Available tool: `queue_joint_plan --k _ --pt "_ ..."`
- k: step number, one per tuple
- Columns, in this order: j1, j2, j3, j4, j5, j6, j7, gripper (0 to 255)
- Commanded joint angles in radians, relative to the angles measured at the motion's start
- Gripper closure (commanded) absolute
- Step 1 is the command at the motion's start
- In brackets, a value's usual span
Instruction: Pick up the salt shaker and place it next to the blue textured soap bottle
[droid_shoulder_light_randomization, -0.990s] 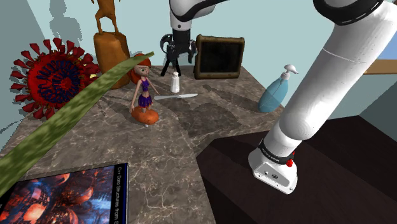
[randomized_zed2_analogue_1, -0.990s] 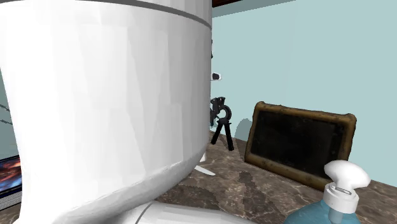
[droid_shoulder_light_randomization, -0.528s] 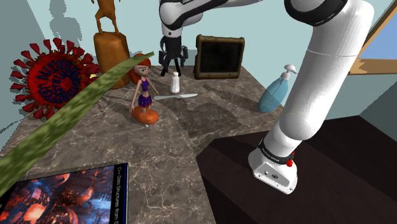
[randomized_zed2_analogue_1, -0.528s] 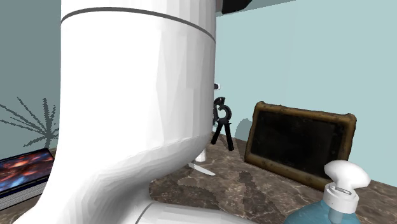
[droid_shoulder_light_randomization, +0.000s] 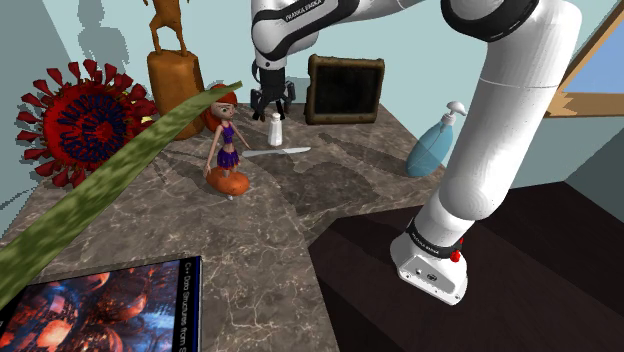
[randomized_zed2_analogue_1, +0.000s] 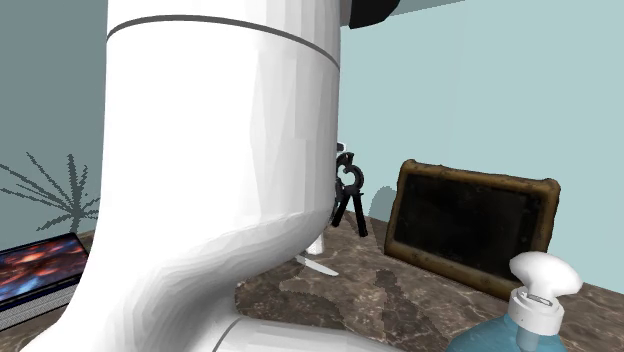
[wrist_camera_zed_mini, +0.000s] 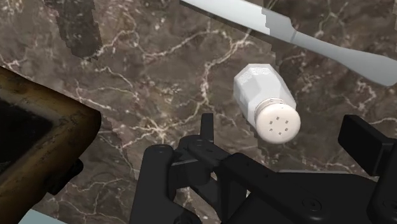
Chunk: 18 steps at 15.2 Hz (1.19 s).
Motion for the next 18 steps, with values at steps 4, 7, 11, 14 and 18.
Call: queue_joint_plan --k 4,7,11,14,18 --pt "0.000 0.000 0.000 -0.001 0.000 0.001 0.000 0" --pt "0.000 0.000 0.000 -0.001 0.000 0.001 0.000 255" --pt "0.000 -0.001 0.000 -0.002 0.000 0.001 0.000 255" --pt "0.000 0.000 0.000 -0.001 0.000 0.001 0.000 255" --pt "0.000 -0.022 0.001 0.026 0.004 -0.047 -0.004 255"
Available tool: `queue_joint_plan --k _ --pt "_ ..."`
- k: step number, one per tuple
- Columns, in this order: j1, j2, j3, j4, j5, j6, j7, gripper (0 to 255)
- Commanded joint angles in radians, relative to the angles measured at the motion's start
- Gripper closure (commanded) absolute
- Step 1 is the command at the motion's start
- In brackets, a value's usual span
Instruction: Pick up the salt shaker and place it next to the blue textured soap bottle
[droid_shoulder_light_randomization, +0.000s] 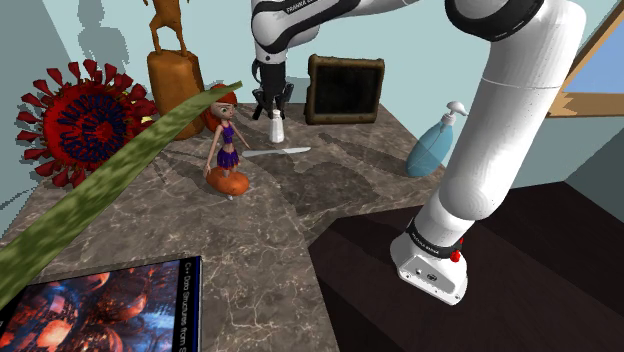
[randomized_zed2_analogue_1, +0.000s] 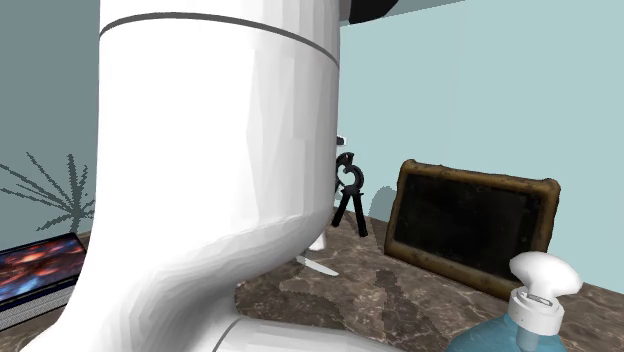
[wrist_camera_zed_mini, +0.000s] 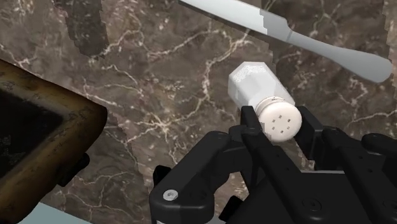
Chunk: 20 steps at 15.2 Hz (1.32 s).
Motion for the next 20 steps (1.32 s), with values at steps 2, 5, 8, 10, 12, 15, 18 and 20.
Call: queue_joint_plan --k 2,5,8,10,12,15,18,20 --pt "0.000 -0.014 0.001 0.023 0.002 -0.037 -0.003 255" --pt "0.000 -0.027 0.001 0.047 0.005 -0.074 -0.005 255" --pt "0.000 -0.038 0.002 0.073 0.007 -0.111 -0.008 255" --pt "0.000 -0.045 0.002 0.091 0.008 -0.136 -0.009 255" --pt "0.000 -0.051 0.002 0.111 0.009 -0.162 -0.011 255" --pt "0.000 -0.058 0.002 0.142 0.010 -0.200 -0.013 255" --pt "0.000 -0.063 0.003 0.175 0.011 -0.239 -0.015 255" --pt "0.000 -0.066 0.003 0.199 0.012 -0.265 -0.016 255"
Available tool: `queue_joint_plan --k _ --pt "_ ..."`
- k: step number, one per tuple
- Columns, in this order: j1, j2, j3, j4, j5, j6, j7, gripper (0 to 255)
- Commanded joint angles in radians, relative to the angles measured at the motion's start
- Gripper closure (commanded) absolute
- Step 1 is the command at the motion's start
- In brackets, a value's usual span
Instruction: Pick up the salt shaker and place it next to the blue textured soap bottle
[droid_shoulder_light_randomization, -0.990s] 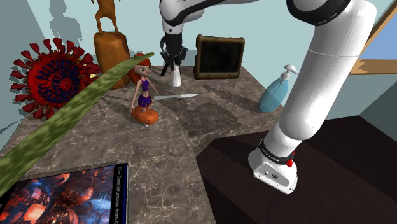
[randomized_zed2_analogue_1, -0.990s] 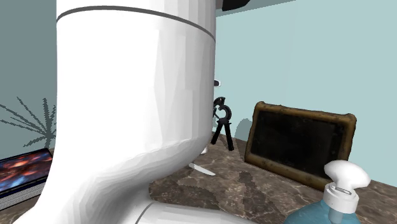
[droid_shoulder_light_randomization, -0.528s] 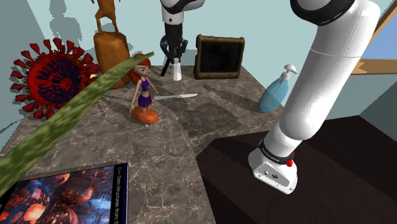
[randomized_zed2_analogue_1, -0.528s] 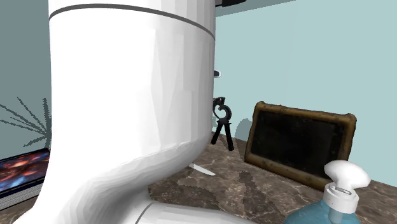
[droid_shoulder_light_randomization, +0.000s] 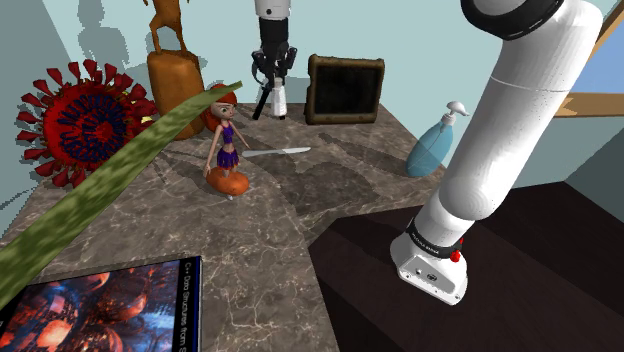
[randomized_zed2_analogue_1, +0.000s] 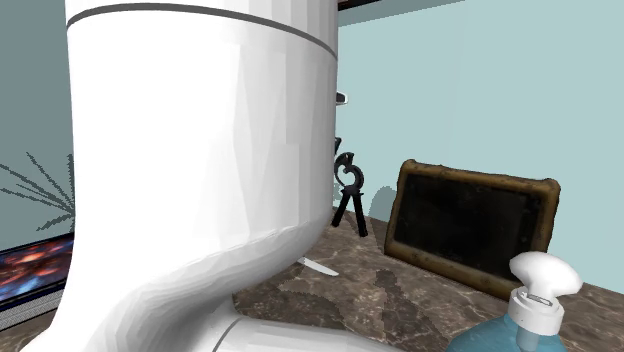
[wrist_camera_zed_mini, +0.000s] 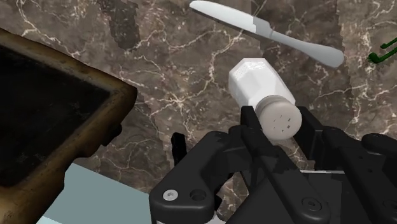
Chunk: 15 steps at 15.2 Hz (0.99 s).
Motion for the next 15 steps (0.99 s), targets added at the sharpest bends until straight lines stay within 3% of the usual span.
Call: queue_joint_plan --k 1,15 --pt "0.000 -0.002 0.000 0.023 0.001 -0.026 -0.001 255" --pt "0.003 0.011 0.002 0.229 0.000 -0.219 -0.008 255"
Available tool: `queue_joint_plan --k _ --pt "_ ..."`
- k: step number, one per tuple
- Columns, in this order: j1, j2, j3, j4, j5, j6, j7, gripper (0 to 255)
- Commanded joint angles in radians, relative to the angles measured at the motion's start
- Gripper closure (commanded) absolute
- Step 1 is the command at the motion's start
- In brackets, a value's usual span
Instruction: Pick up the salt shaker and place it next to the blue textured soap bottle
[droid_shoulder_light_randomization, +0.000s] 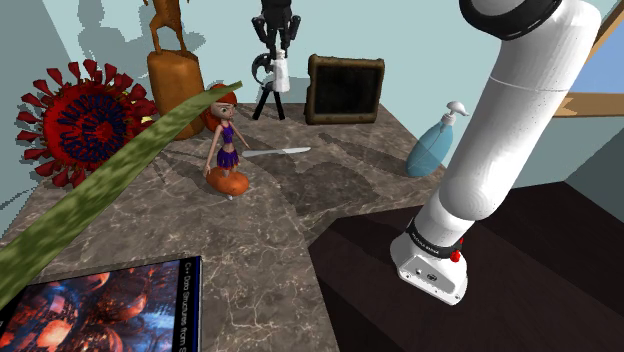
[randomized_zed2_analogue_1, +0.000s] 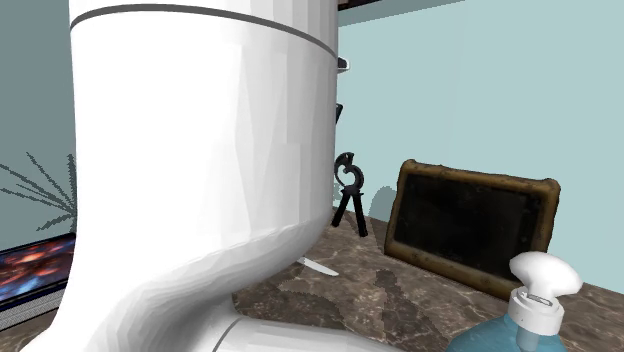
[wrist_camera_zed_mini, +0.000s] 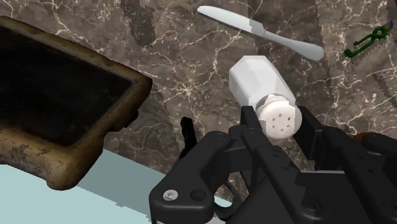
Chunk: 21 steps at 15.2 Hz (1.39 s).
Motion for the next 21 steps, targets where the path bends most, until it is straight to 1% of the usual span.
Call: queue_joint_plan --k 1,7,13,17,21 --pt "0.002 0.007 0.001 0.036 -0.001 -0.030 0.001 255" --pt "0.005 0.032 0.002 0.152 -0.003 -0.121 -0.001 255" --pt "0.010 0.072 0.003 0.293 -0.008 -0.221 -0.003 255" --pt "0.015 0.112 0.004 0.407 -0.014 -0.297 -0.004 255" --pt "0.022 0.168 0.005 0.552 -0.022 -0.385 -0.006 255"
